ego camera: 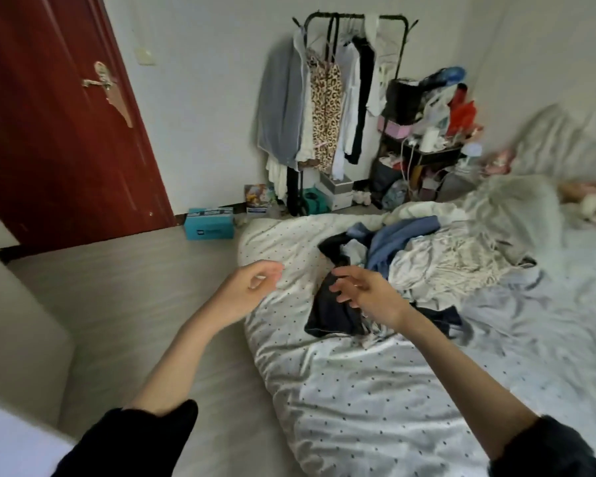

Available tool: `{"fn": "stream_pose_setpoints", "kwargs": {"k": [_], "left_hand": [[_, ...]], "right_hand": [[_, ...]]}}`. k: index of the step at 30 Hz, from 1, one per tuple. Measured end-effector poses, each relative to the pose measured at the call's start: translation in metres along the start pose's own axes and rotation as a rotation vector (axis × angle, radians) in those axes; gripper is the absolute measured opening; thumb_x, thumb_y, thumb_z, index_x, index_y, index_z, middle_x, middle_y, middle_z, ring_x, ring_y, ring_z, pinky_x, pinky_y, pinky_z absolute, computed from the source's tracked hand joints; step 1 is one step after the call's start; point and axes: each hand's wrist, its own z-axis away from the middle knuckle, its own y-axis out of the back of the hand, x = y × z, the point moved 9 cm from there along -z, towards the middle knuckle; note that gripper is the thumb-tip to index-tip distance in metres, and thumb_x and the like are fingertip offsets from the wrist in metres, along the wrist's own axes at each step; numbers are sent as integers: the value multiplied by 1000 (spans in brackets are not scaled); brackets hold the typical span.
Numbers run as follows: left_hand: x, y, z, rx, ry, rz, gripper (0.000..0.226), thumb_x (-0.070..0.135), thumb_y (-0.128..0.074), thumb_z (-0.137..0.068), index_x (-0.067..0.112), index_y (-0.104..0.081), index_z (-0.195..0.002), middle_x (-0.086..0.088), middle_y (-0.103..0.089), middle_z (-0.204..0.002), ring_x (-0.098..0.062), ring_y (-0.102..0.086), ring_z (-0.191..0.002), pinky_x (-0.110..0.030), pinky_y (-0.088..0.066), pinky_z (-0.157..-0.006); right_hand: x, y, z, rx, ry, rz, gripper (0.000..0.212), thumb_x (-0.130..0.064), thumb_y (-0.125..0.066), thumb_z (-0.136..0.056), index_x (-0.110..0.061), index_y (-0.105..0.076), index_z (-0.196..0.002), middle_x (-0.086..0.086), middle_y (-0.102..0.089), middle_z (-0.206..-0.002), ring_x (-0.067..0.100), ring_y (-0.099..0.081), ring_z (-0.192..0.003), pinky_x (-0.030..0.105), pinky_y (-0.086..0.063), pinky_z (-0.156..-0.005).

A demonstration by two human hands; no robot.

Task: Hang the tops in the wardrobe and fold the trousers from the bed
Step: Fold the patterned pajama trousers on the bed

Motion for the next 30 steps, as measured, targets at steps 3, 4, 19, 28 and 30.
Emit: {"fn": "stream_pose_setpoints", "kwargs": {"k": [3,4,19,28,30], "left_hand": [[3,-51,-52,-103,-8,7,19,19,-48,-97,31,-56,-108,6,-62,-113,-11,-59,-105,-21,-45,-87],[3,-67,-69,-142,-16,6,19,19,-47,-97,32,-56,-107,6,-62,-111,-9,-59,-103,-17,-45,-83],[-64,-236,-368,-538,18,-122,30,12,-44,-98,6,-56,-124,-1,-58,-121,-12,-54,-110,-5,-38,-81],[-106,-343,-470,-745,6,-196,30,15,-43,-98,13,-54,-126,0,-58,-126,-6,-53,-105,-11,-38,-80],[-112,-356,-487,-744,-6,-206,30,15,-43,-98,14,-55,-125,0,-58,-126,-9,-54,-108,-13,-39,-82]], "right_hand": [[43,49,-7,85,-85,0,30,-19,-47,-98,-15,-52,-128,0,-64,-100,12,-63,-85,19,-49,-72],[54,63,-12,118,-113,-5,30,-19,-47,-98,-14,-52,-127,1,-65,-101,13,-63,-86,24,-49,-75],[255,225,-177,477,-604,84,32,-16,-50,-96,-9,-54,-127,14,-65,-114,24,-62,-88,22,-46,-66],[363,283,-248,586,-884,216,67,-31,-52,-95,-6,-19,-148,18,-26,-150,34,-29,-137,43,-28,-113],[384,293,-258,641,-927,168,74,-38,-55,-92,-6,-18,-147,17,-29,-146,34,-33,-134,46,-31,-110]]}}
